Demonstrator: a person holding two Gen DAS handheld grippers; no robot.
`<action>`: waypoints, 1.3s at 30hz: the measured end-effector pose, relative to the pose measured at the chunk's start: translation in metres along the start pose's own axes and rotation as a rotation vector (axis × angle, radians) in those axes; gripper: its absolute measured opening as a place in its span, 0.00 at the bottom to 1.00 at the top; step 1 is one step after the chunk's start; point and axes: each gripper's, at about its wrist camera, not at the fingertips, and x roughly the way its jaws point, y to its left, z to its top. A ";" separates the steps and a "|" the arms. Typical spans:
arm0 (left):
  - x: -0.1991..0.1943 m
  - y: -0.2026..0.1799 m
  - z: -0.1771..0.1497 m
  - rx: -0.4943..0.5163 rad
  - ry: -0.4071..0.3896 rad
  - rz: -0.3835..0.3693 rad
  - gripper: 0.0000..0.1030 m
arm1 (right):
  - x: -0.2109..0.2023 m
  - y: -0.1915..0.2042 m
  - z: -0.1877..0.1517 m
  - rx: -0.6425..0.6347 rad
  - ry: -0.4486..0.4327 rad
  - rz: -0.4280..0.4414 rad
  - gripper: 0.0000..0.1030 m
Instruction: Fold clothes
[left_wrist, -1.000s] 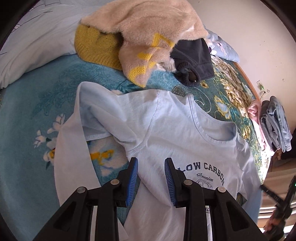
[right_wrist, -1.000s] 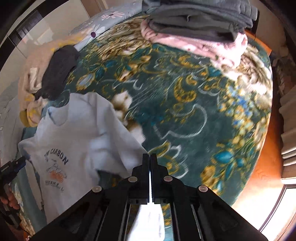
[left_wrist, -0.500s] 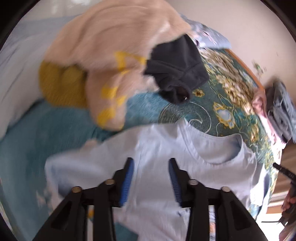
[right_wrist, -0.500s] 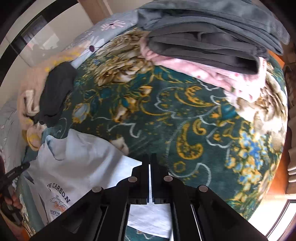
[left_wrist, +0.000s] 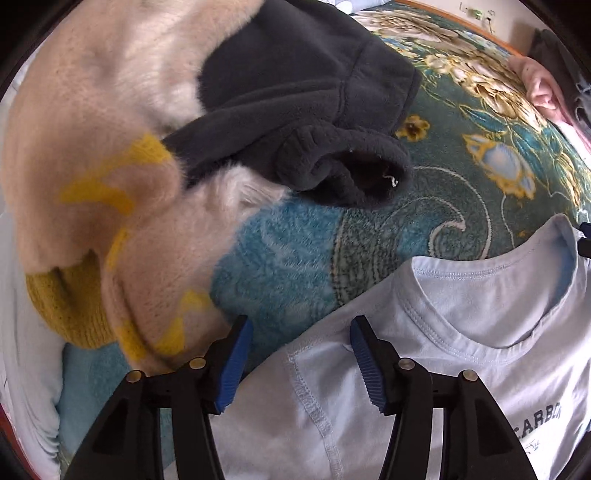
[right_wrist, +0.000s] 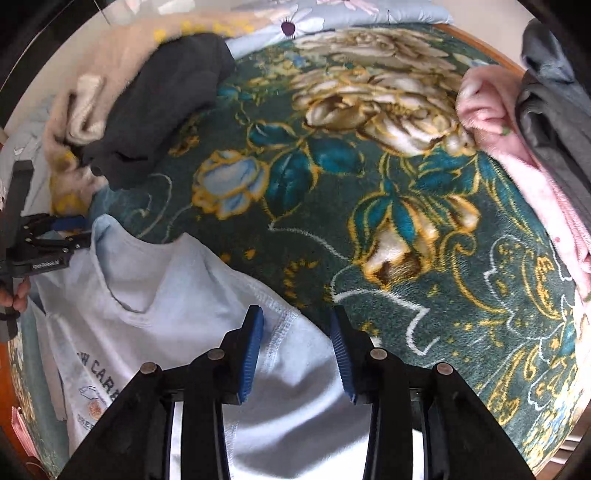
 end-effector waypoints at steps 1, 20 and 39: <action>0.001 0.001 0.000 -0.007 0.000 -0.007 0.58 | 0.001 0.001 0.000 0.001 -0.002 -0.003 0.37; -0.062 -0.008 0.003 -0.017 -0.294 0.033 0.06 | -0.039 0.017 0.019 -0.014 -0.152 -0.090 0.04; -0.098 -0.009 -0.091 -0.378 -0.277 -0.111 0.51 | -0.127 -0.061 -0.104 0.270 -0.242 -0.018 0.43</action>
